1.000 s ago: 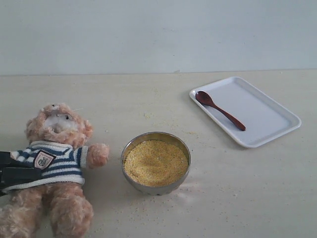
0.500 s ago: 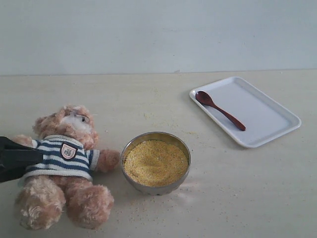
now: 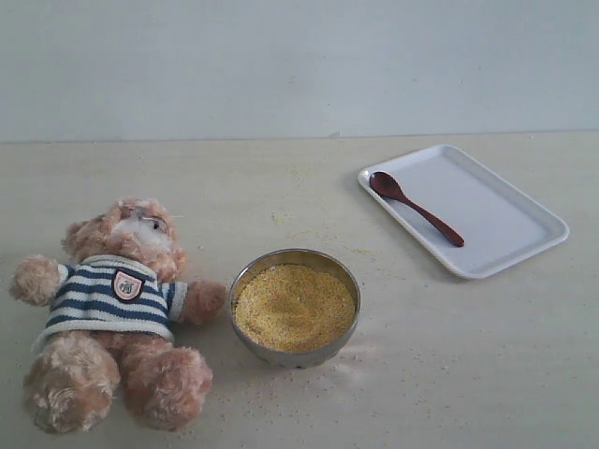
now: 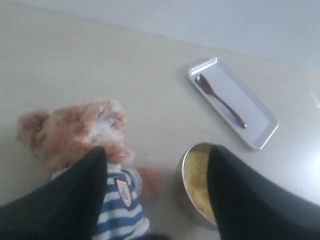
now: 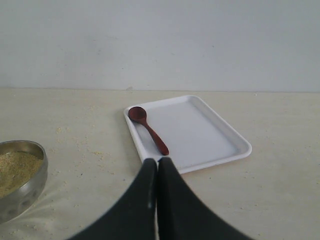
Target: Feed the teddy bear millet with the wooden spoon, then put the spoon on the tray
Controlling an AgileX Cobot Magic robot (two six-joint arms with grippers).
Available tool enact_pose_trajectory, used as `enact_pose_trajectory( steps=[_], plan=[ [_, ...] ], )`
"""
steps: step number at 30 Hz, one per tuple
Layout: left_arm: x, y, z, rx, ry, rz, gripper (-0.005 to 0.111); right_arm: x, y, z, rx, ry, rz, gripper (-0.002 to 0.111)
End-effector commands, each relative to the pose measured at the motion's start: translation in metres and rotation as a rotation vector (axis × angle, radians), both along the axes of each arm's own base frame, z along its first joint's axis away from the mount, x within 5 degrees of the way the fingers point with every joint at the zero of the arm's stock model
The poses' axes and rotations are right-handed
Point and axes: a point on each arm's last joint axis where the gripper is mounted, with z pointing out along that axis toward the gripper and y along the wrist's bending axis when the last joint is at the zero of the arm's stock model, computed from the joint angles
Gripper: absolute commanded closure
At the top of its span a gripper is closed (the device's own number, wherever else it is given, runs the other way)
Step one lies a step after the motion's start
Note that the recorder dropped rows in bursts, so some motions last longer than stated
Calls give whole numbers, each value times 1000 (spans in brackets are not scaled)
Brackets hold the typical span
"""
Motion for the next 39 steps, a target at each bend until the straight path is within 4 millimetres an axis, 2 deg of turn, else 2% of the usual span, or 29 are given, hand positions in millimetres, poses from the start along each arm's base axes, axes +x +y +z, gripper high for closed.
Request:
enact_pose_trajectory(
  steps=[1, 9, 16, 24, 28, 39],
  plan=[
    [-32, -14, 26, -9, -120, 19, 68, 0, 0, 1, -1, -12, -2, 108],
    [-81, -36, 52, -73, -296, 50, 101, 0, 0, 1, -1, -12, -2, 108],
    [-125, -52, 55, 27, -428, 65, 102, 0, 0, 1, -1, -12, -2, 108],
    [-175, -55, 33, 225, -455, 262, 102, 0, 0, 1, -1, -12, -2, 108],
    [-180, -57, 28, 224, -391, 244, 102, 0, 0, 1, -1, -10, -2, 108],
    [-181, -60, 26, 165, -361, 206, 102, 0, 0, 1, 4, -11, -1, 108]
  ],
)
